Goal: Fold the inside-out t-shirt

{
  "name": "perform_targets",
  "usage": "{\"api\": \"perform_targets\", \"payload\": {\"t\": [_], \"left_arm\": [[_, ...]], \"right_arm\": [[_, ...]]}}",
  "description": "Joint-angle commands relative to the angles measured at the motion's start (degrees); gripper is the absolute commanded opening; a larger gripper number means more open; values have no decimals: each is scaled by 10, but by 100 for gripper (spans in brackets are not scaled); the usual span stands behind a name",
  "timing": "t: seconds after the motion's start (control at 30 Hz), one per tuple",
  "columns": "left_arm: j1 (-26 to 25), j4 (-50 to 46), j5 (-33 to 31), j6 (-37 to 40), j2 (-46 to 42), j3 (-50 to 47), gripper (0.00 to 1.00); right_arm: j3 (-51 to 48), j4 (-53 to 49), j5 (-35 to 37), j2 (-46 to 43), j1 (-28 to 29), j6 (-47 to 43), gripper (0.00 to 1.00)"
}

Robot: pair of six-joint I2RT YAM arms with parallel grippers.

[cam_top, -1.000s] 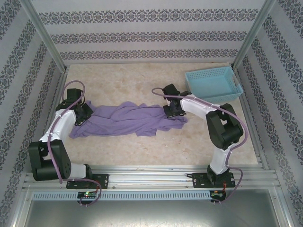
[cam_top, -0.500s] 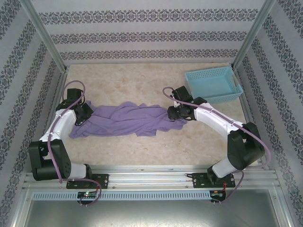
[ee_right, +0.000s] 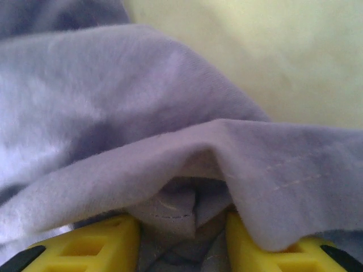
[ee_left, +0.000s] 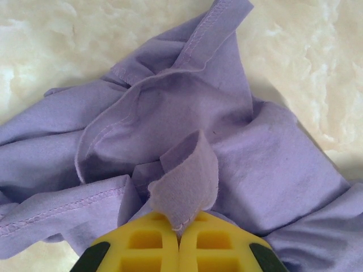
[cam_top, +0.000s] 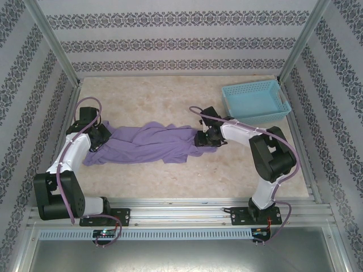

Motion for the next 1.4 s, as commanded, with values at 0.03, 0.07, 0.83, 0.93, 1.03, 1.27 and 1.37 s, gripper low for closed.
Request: {"api": "perform_targets", "payload": {"t": [0.03, 0.07, 0.83, 0.93, 1.03, 1.27, 1.37], "left_arm": [[1, 0, -4, 16, -14, -10, 0], [0, -1, -4, 16, -15, -10, 0], [0, 1, -6, 18, -16, -16, 0], [1, -4, -12, 18, -21, -14, 0], [1, -3, -23, 15, -37, -16, 0], [2, 2, -16, 10, -61, -19, 0], [2, 2, -9, 12, -64, -24, 0]], "right_arm": [[35, 30, -23, 16, -3, 4, 41], [39, 30, -21, 16, -3, 4, 39], [54, -23, 75, -62, 9, -45, 2], [48, -42, 110, -125, 9, -59, 1], [34, -52, 113, -182, 4, -63, 0], [5, -64, 61, -217, 7, -58, 12], [-27, -34, 40, -204, 7, -43, 16]]}}
